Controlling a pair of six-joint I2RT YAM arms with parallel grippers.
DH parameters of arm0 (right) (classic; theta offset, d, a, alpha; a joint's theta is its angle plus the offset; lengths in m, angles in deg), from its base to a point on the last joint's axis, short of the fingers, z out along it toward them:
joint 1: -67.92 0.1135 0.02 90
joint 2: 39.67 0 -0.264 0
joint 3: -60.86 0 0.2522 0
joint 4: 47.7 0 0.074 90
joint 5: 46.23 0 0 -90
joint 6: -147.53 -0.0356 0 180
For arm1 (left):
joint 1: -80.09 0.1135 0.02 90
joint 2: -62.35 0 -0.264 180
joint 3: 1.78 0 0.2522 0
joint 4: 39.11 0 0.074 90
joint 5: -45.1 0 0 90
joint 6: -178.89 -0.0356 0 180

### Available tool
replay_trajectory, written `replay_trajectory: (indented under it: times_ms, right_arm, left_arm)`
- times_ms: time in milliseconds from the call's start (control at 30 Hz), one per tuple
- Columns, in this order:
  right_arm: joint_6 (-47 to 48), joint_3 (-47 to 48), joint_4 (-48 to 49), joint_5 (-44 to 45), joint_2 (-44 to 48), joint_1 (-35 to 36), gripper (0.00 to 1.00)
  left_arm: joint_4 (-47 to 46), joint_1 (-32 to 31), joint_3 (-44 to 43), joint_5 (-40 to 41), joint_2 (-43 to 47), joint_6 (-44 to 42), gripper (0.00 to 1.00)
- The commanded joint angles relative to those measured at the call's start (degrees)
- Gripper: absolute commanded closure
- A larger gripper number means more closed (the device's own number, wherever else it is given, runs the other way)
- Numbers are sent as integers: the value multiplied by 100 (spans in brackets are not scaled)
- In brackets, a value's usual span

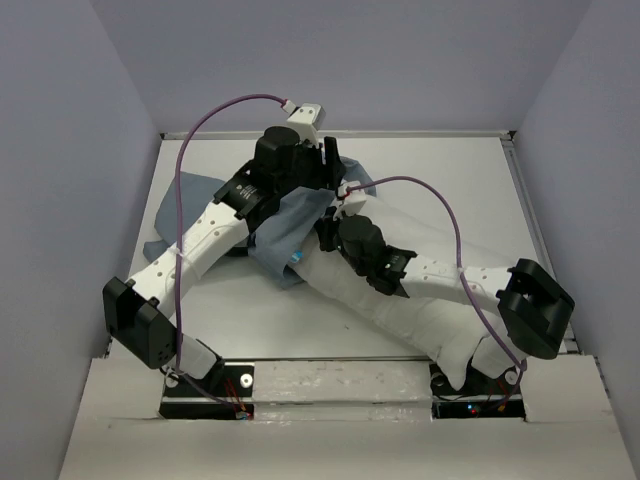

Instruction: Put the pillow into the pillowcase

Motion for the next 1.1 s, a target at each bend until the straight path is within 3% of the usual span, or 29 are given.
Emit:
replay_trajectory:
  times_ms: [0, 133, 300, 367, 500, 633, 833, 900, 933, 967, 1067]
  right_arm:
    - [-484, -306, 104, -47, 453, -692, 100]
    - [-494, -518, 104, -530, 613, -1036, 100]
    - [-283, -554, 104, -1022, 674, -1037, 100]
    - [-239, -597, 96, -1286, 736, -1090, 100]
    - [-239, -624, 26, -1638, 815, -1090, 100]
    - [-274, -659, -45, -1919, 955, -1090, 100]
    - [-414, -834, -63, -2385, 1298, -1142, 100]
    - [-450, -879, -63, -2543, 1360, -1142, 100]
    - [-441, -896, -63, -2613, 1395, -1142, 100]
    - [-450, -940, -63, -2701, 1395, -1142, 100]
    - [-415, -1010, -28, -2789, 1343, -1195, 100]
  left_arm:
    - [-444, -319, 1178, 338, 1464, 183, 26]
    - [-481, -380, 2544, 1360, 2873, 430, 27]
    - [37, -1029, 3300, 2124, 3429, 466, 34]
    - [47, -1548, 3468, 2562, 3325, 492, 34]
    - [-163, -1936, 3479, 3441, 2738, 265, 29]
    - [-506, -1989, 3171, 3856, 2042, -149, 25]
    - [-999, -1980, 3047, 4674, 1295, -624, 27]
    - [-1026, -1989, 2916, 5076, 1084, -642, 38]
    - [-1060, -1980, 2898, 5131, 1074, -607, 49]
    - [-1087, -1989, 2889, 5123, 1091, -615, 70]
    - [-1351, -2015, 2906, 4729, 1390, -467, 98]
